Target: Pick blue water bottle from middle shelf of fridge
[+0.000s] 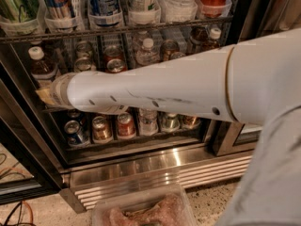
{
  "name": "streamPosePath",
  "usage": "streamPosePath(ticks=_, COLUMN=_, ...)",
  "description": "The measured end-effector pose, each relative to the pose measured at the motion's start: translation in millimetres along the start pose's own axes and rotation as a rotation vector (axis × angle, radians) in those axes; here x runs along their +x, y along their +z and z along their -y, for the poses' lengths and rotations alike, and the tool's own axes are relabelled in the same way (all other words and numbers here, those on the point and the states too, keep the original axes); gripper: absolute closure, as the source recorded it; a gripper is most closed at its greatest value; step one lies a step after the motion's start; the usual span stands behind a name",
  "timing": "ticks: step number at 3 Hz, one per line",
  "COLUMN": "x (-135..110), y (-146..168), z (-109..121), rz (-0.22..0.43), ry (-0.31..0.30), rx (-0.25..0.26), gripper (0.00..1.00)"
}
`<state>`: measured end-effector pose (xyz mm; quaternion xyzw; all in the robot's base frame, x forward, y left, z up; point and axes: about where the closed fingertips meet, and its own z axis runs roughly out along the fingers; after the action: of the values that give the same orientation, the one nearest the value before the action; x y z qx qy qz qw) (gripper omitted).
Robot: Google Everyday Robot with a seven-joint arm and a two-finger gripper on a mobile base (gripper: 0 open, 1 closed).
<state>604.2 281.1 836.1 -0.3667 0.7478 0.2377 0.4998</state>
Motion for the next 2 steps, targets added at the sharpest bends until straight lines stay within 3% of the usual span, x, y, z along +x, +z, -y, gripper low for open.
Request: streamPosePath(ticks=2, x=2.3, y=-1.3, z=0.3, rz=-0.005, ry=0.008, rx=0.009, gripper=1.00)
